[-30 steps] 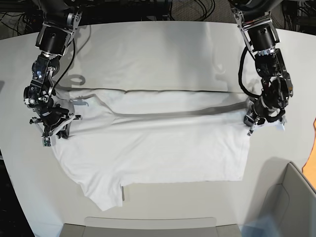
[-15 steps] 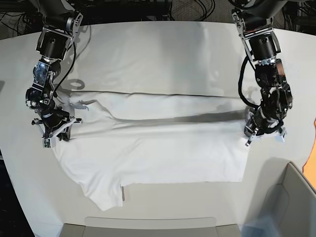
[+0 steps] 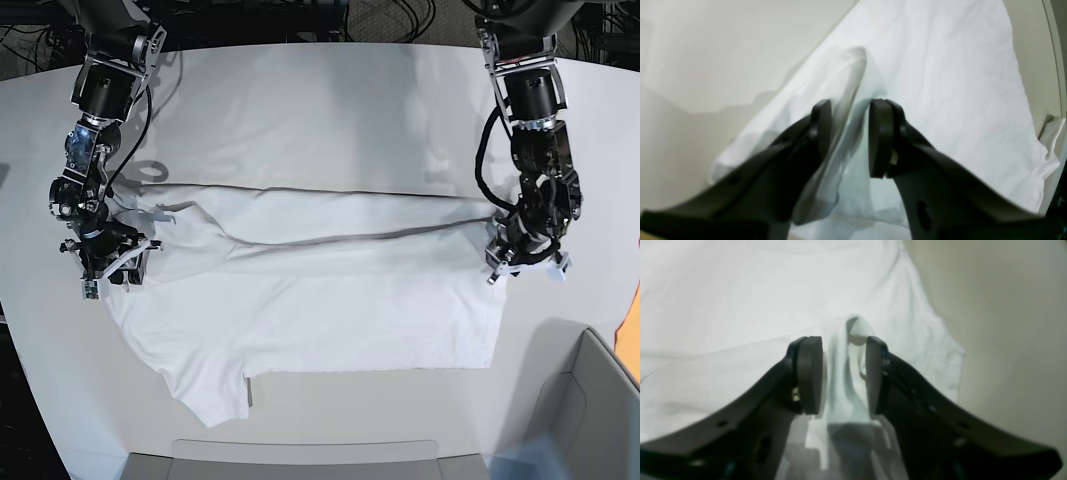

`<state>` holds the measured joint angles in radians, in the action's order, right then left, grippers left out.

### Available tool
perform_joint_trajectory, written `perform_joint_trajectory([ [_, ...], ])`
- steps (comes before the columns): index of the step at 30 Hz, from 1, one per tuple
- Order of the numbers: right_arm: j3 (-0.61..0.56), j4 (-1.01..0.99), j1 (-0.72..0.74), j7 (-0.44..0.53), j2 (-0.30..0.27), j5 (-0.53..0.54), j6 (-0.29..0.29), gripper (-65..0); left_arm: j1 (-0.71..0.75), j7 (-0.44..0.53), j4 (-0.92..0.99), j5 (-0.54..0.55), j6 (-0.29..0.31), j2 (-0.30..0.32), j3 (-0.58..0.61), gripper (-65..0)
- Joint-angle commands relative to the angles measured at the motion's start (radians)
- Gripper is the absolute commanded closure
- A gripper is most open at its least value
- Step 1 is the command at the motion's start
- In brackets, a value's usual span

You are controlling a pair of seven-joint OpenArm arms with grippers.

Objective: Fold the T-shirt properly
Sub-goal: 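Lay the folded edge down and drag it back toward the collar side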

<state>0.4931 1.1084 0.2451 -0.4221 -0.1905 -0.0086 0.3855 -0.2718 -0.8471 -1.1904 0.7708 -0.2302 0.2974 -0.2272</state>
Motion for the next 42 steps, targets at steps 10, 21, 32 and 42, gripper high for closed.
perform_joint_trajectory([
  [10, 0.005, 0.19, -0.054, 0.018, -0.005, 0.008, -0.004, -28.0, 0.01, 0.005, -0.023, 0.003, 0.01, 0.018, -0.194, -19.9],
  [21, 0.005, 0.419, -0.217, 0.016, 0.006, 0.118, -0.006, -8.1, 0.105, 0.005, -0.308, 0.003, 0.013, 0.006, -0.087, -11.9],
  [32, 0.002, 0.213, -0.129, -0.119, -0.048, 0.114, -0.006, -1.8, 0.061, 0.018, -0.127, -0.001, 0.013, 0.009, 0.174, 0.0],
  [42, 0.003, 0.151, -0.212, -0.123, -0.071, 0.115, -0.004, -1.6, 0.153, 0.007, -0.038, 0.0, 0.013, 0.081, 0.203, 0.0],
])
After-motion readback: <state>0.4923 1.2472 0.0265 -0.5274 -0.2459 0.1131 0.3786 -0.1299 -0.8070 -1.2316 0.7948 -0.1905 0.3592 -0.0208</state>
